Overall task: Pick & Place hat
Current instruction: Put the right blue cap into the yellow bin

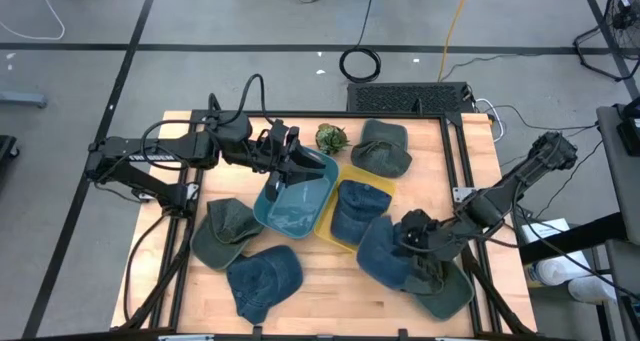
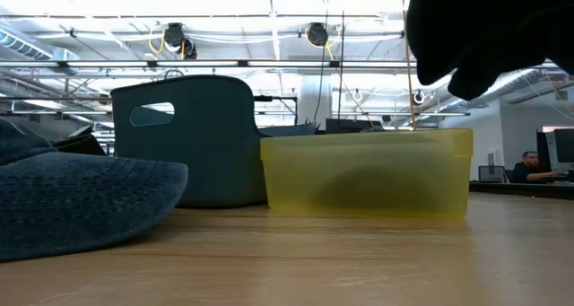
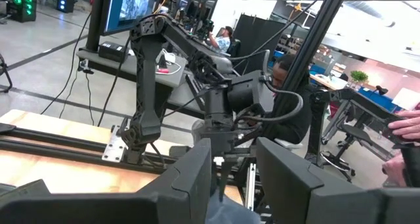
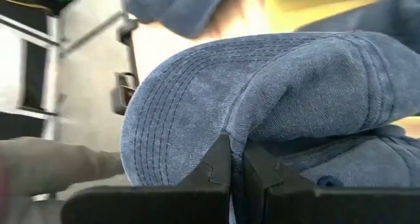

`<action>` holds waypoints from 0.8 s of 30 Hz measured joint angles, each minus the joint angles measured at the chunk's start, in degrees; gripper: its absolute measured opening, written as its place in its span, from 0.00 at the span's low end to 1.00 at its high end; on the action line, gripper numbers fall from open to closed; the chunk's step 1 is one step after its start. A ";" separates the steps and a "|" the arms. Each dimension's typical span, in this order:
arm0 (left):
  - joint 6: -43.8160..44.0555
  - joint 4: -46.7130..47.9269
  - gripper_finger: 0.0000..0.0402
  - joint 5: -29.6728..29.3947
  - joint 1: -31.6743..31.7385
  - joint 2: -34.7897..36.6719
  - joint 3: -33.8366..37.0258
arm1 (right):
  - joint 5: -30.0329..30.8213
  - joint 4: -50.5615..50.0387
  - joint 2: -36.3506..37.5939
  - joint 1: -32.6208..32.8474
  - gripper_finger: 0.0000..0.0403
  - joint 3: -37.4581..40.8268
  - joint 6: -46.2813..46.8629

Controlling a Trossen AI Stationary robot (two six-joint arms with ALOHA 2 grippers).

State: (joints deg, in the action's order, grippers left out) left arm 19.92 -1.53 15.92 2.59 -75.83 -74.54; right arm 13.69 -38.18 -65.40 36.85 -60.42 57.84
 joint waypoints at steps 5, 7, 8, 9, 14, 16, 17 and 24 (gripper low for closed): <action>0.00 -0.01 0.32 0.00 0.00 0.00 0.00 | 0.00 -8.50 -2.89 -2.19 0.00 -6.72 -0.16; 0.00 -0.01 0.32 0.00 0.00 0.00 0.00 | 0.00 -11.54 -4.21 -3.02 0.00 -9.36 -0.21; 0.00 -0.01 0.32 0.00 0.02 0.01 0.00 | 0.00 -12.84 -4.93 -3.50 0.00 -10.62 -0.28; 0.00 0.01 0.32 0.00 0.00 0.00 0.00 | 0.00 -14.36 -5.67 -3.98 0.00 -12.07 -0.65; 0.00 0.00 0.32 0.00 0.00 0.00 0.00 | 0.03 -20.34 -9.56 -6.41 0.00 -18.83 -3.32; 0.00 0.01 0.32 0.00 0.00 0.00 0.00 | 0.03 -22.07 -10.97 -7.25 0.00 -21.31 -5.16; 0.00 0.00 0.32 0.00 0.00 0.00 0.00 | 0.03 -22.86 -11.61 -7.73 0.00 -22.52 -6.15; 0.02 -0.01 0.32 0.00 0.00 0.00 0.00 | -0.19 -29.98 -16.01 -11.34 0.00 -31.29 -12.84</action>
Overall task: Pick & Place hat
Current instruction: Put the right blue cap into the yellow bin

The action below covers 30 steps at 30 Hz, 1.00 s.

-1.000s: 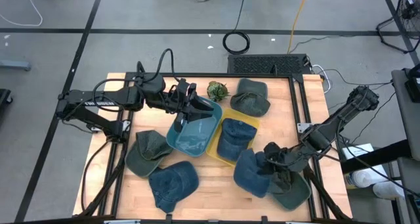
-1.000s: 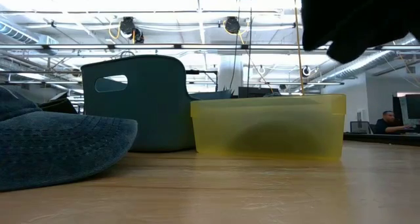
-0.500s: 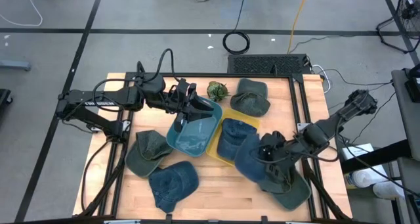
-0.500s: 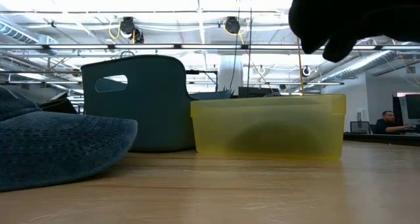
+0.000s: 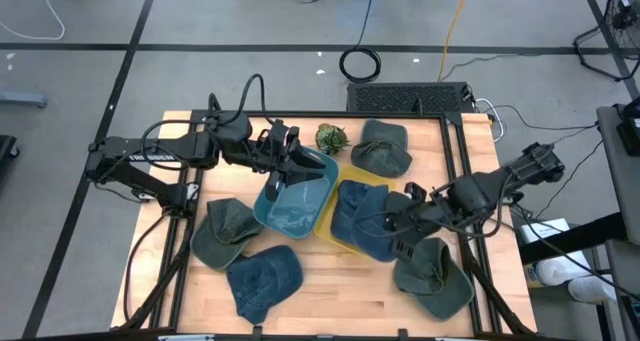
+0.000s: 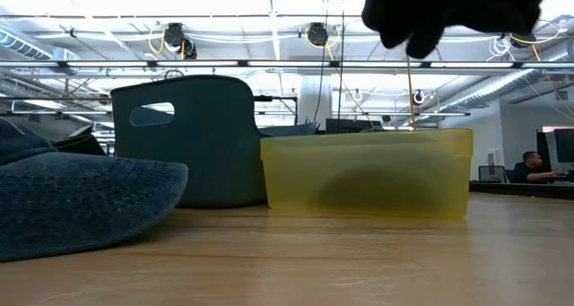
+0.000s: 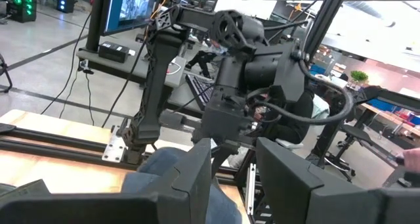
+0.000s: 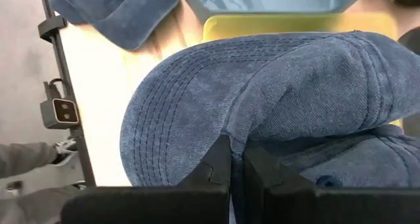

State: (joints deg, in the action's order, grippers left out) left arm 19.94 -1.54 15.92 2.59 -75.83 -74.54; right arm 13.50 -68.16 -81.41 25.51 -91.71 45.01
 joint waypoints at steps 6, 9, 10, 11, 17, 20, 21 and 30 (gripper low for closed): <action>-0.02 0.01 0.32 0.00 0.01 0.01 0.00 | 0.00 -6.43 -5.11 -3.06 0.00 -10.02 -8.08; -0.01 0.01 0.32 0.00 0.00 0.00 0.00 | 0.01 -8.55 -7.25 -4.20 0.00 -14.02 -11.77; -0.02 0.02 0.32 0.00 0.00 0.02 0.00 | 0.00 -8.89 -7.89 -4.60 0.00 -15.12 -12.72; -0.02 0.01 0.32 0.00 0.00 0.00 0.00 | 0.00 -8.93 -8.51 -5.08 0.00 -16.16 -13.55; -0.02 0.02 0.32 0.00 0.00 0.01 0.00 | 0.20 -10.61 -11.39 -7.59 0.00 -19.46 -16.36; -0.02 0.00 0.32 0.00 0.00 0.01 0.00 | 0.26 -10.68 -12.43 -8.78 0.00 -19.46 -17.01; -0.01 0.01 0.32 0.00 0.00 0.00 0.00 | 0.46 -10.64 -12.80 -9.05 0.00 -19.46 -17.60; -0.02 0.00 0.32 0.00 0.01 0.01 0.00 | 3.23 -8.38 -14.46 -9.37 0.00 -17.38 -20.62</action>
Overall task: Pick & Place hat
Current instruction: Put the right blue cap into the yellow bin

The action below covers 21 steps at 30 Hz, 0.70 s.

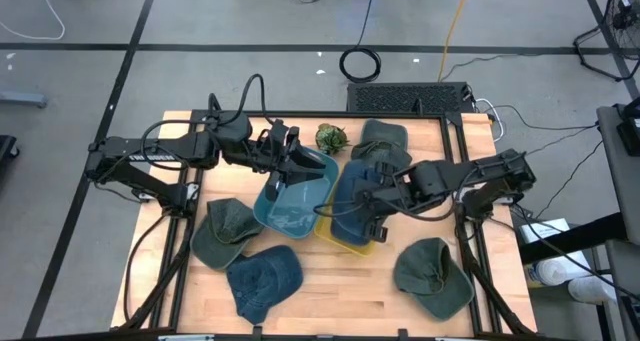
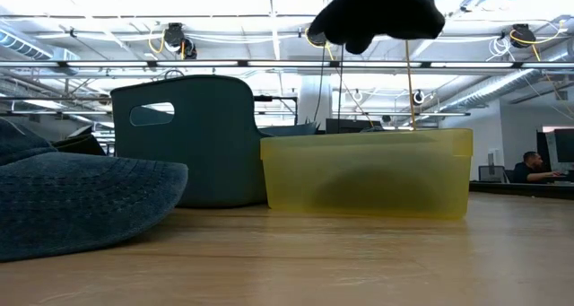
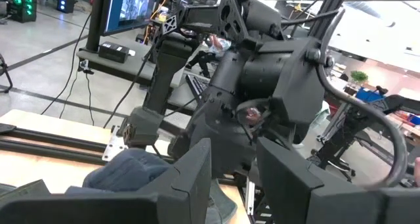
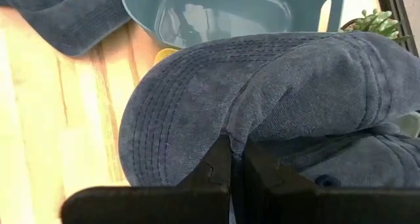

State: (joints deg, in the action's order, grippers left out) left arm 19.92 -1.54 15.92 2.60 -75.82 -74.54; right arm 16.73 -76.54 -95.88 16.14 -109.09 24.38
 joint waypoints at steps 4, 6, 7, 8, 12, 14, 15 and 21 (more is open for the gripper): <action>0.00 0.02 0.32 0.00 0.01 0.01 0.00 | -0.07 2.21 0.00 0.00 0.00 2.72 -0.85; 0.00 0.00 0.32 0.00 -0.01 -0.01 0.00 | -0.24 2.61 0.00 -0.02 0.00 3.51 -0.90; 0.00 0.02 0.32 0.00 -0.01 0.01 0.00 | -0.24 2.85 0.02 -0.07 0.00 3.79 -0.90; 0.00 0.02 0.32 0.00 0.01 -0.01 0.00 | -0.23 3.13 0.04 -0.08 0.00 4.07 -0.90; 0.00 0.02 0.32 0.00 -0.01 -0.01 0.00 | -0.24 4.43 0.04 -0.10 0.00 4.93 -1.20; 0.00 0.02 0.32 0.00 0.01 -0.01 0.00 | -0.28 5.29 0.04 -0.39 0.00 5.39 -1.31; 0.00 0.02 0.32 0.00 0.00 0.00 0.00 | -0.26 5.61 0.04 -0.48 0.00 5.70 -1.31; 0.00 0.00 0.32 0.00 -0.01 -0.01 0.00 | -0.46 7.90 0.07 -1.16 0.00 8.27 -1.61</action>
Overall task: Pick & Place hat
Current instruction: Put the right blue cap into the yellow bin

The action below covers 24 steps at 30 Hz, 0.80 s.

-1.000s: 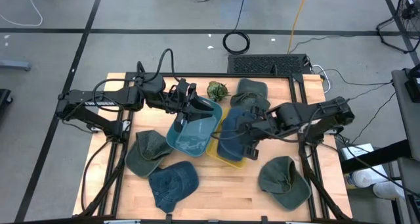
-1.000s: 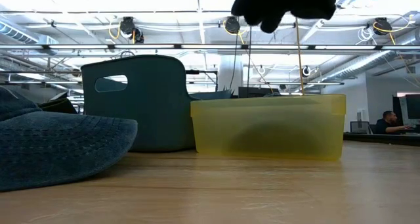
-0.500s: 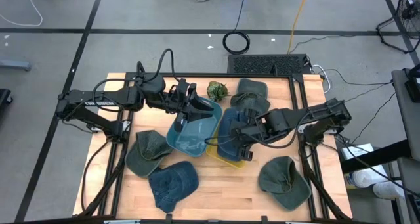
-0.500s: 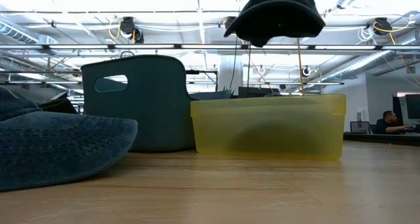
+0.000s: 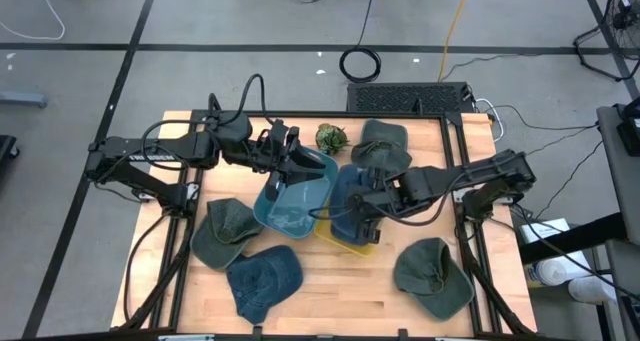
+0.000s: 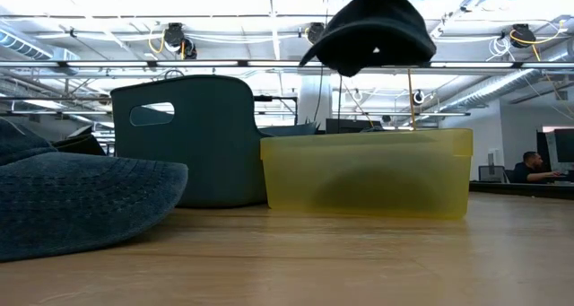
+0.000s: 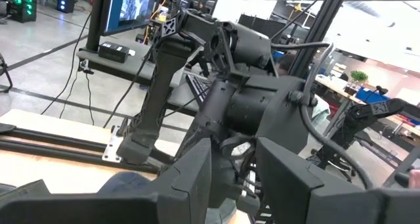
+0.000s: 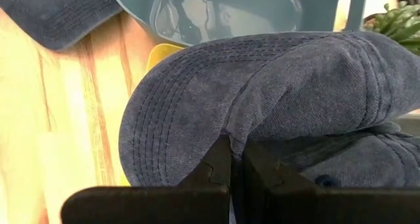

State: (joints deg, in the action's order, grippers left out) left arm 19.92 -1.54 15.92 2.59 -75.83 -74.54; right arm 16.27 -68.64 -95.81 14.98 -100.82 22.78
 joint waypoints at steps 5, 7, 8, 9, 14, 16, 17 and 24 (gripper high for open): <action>0.00 0.02 0.32 0.00 0.00 0.01 0.00 | -0.24 4.21 0.02 -0.29 0.00 3.52 -0.55; 0.00 0.00 0.32 0.00 0.00 0.02 0.00 | -1.51 5.06 0.02 -0.45 0.00 4.77 -1.11; 0.00 0.02 0.32 0.00 0.02 0.00 0.00 | -1.57 5.50 0.02 -0.48 0.00 5.36 -1.15; 0.00 0.00 0.32 0.00 0.00 0.00 0.00 | -1.53 6.18 0.02 -0.55 0.00 6.02 -1.19; 0.00 0.02 0.32 0.00 0.01 0.01 0.00 | -1.53 9.08 0.56 -0.76 0.00 10.54 -1.45; 0.00 0.00 0.32 0.00 0.01 0.00 0.00 | -1.56 11.17 0.90 -1.05 0.00 12.51 -1.42; 0.00 0.02 0.32 0.00 0.00 0.00 0.00 | -1.55 12.01 1.10 -1.09 0.00 13.35 -1.32; 0.00 0.01 0.32 0.00 0.02 0.01 0.00 | -3.09 17.51 1.95 -1.09 0.00 17.73 -0.79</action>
State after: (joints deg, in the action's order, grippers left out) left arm 19.92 -1.53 15.92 2.61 -75.82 -74.54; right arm 13.18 -51.13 -93.86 13.89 -83.10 21.99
